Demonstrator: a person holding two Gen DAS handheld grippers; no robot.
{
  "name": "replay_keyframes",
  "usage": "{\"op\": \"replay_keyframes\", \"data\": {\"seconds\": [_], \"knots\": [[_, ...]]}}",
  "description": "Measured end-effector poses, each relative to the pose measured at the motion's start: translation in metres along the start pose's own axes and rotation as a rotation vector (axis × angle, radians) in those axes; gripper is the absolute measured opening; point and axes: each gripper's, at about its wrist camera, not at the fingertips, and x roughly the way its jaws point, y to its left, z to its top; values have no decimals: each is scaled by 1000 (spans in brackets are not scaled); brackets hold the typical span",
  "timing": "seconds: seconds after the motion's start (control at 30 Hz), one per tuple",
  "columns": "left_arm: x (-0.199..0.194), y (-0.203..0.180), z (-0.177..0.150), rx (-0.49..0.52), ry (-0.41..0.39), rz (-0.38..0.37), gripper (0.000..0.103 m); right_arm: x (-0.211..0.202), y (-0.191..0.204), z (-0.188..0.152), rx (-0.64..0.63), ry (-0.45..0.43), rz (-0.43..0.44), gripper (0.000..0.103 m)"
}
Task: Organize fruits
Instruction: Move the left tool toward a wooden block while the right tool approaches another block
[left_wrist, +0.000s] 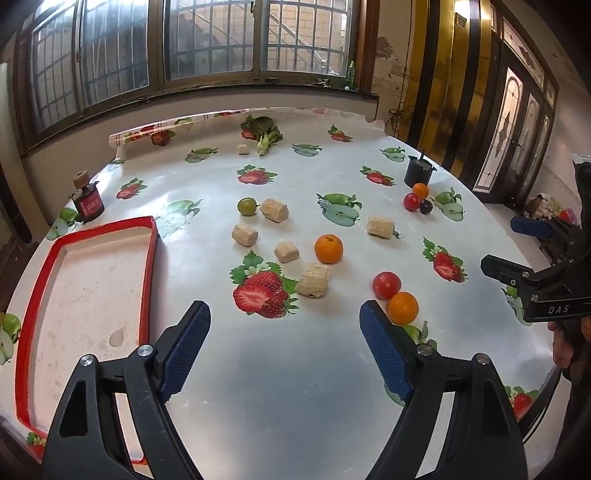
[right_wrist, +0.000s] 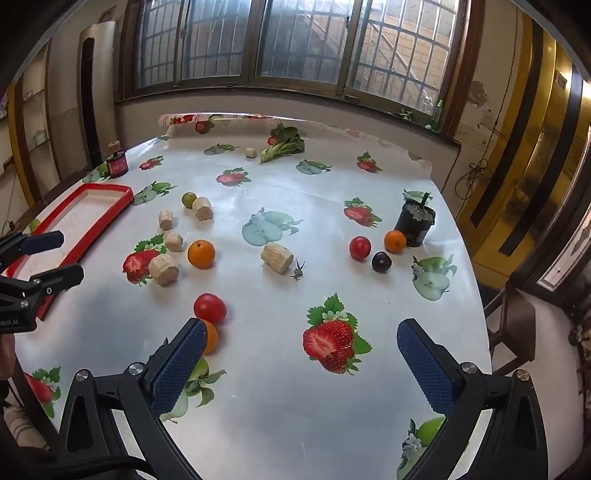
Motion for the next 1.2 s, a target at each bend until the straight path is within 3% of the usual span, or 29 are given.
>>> {"op": "replay_keyframes", "data": {"seconds": [0.4, 0.93, 1.2], "knots": [[1, -9, 0, 57, 4, 12, 84, 9, 4, -3, -35, 18, 19, 103], [-1, -7, 0, 23, -19, -35, 84, 6, 4, -5, -48, 17, 15, 103], [7, -7, 2, 36, 22, -32, 84, 9, 6, -3, -49, 28, 22, 103]]}}
